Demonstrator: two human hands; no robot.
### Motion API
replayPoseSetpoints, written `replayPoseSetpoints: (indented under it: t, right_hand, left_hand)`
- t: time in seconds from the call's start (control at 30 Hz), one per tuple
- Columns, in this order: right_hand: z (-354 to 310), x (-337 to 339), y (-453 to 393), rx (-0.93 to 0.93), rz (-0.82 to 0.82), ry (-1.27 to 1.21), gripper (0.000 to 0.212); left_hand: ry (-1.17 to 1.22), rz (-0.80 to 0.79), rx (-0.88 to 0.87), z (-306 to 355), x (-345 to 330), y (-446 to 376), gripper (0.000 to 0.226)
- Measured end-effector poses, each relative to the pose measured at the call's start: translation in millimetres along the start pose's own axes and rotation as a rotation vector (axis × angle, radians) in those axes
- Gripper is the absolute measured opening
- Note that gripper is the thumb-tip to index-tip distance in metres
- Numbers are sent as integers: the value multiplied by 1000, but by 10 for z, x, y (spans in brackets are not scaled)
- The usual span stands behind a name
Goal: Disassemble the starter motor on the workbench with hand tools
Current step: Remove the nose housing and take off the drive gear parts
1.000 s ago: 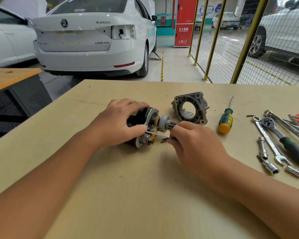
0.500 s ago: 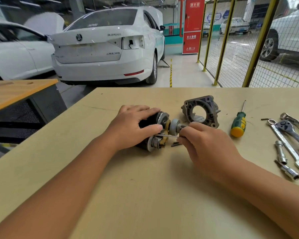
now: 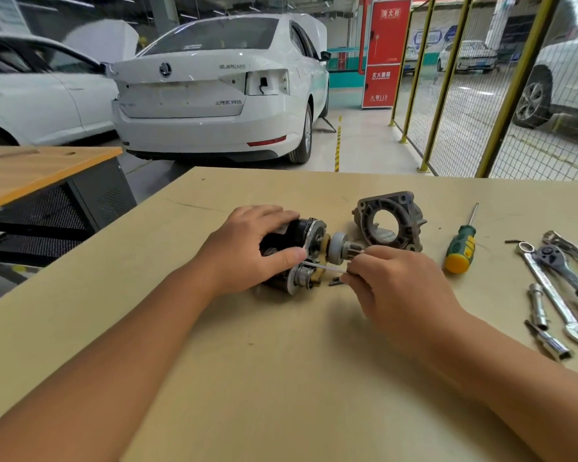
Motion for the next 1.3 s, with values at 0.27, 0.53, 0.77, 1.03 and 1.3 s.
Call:
replayPoseSetpoints:
  t: [0.27,0.53,0.77,1.03,1.3]
  right_hand:
    - [-72,43,-35,6,48,-19,14]
    - [-56,20,-24,-41,79,-164,18]
    - [-32,-49,-13,-127,-17,-67,19]
    - [-28,5,-68,-100,20,59,6]
    - [2,-52,-47,-86,48,-170,17]
  left_hand:
    - [-55,-121,-96,41,21,61,117]
    - [-133,-54,-103,112,9,81,122]
    - [-131,-53,-117,115,-3,82,120]
    - [-134,-48,-131,108,-12,85,118]
    - [-129,-70,-125,120,-8,94,117]
Point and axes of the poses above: each hand's wrist, its own y-axis away from the middle knuckle, its own x-axis out of the back of the hand, z = x × y, the point moved 7 cm from there along -y, towards the middle knuckle, and after that the axes turned 13 degrees about z, right-handed, at the moved point
